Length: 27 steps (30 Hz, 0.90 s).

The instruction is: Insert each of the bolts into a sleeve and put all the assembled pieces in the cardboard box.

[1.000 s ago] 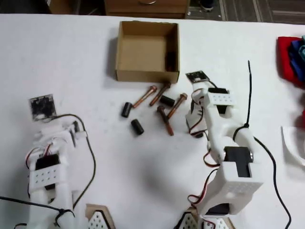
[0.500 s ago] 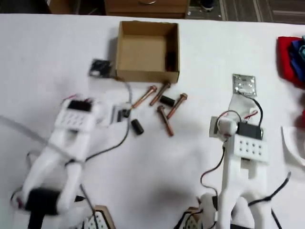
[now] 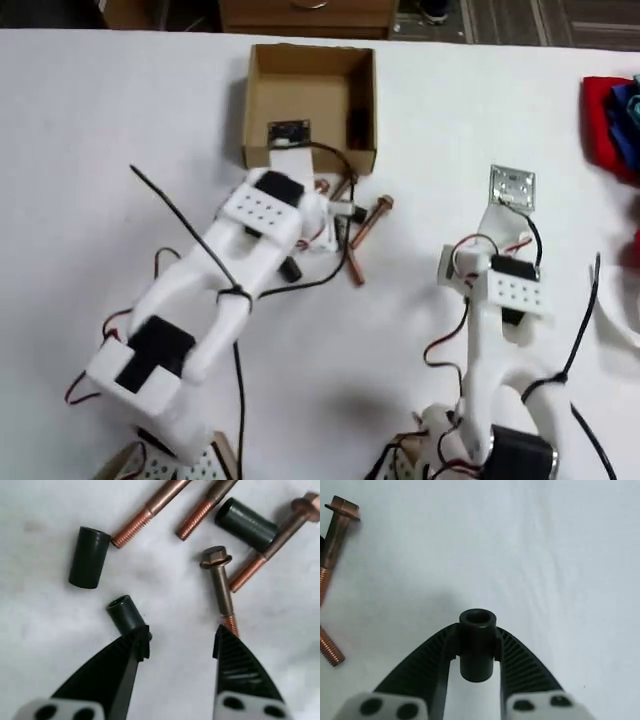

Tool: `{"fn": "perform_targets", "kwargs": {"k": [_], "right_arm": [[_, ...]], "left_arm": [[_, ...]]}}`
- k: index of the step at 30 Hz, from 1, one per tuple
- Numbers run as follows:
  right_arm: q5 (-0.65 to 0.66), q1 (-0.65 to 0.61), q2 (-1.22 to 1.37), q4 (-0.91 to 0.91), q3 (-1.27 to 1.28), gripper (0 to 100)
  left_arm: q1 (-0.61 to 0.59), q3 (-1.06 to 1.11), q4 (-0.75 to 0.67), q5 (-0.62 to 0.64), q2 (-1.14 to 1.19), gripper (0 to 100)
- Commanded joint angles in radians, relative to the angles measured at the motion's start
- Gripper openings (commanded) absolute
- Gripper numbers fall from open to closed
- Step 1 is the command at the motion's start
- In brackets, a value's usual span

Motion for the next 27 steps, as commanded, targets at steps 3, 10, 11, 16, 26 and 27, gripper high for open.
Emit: {"fn": "perform_targets", "kwargs": {"k": [3, 10, 11, 16, 26, 27], "right_arm": [[-0.006, 0.015, 0.024, 0.018, -0.072, 2.0], [-0.006, 0.015, 0.024, 0.018, -0.071, 2.0], [-0.006, 0.015, 0.024, 0.018, -0.069, 2.0], [-0.006, 0.015, 0.024, 0.018, -0.069, 2.0], [-0.006, 0.016, 0.024, 0.018, -0.069, 2.0], [-0.006, 0.019, 0.024, 0.018, -0.069, 2.0]], "left_arm": [[0.032, -0.042, -0.124, 0.153, -0.003, 22], [0.034, -0.028, -0.29, 0.158, 0.112, 23], [0.034, -0.047, -0.29, 0.16, 0.137, 22], [0.04, -0.117, -0.278, 0.212, 0.25, 22], [0.101, -0.3, -0.095, 0.213, 0.365, 17], [0.097, -0.315, -0.077, 0.213, 0.382, 13]]}}
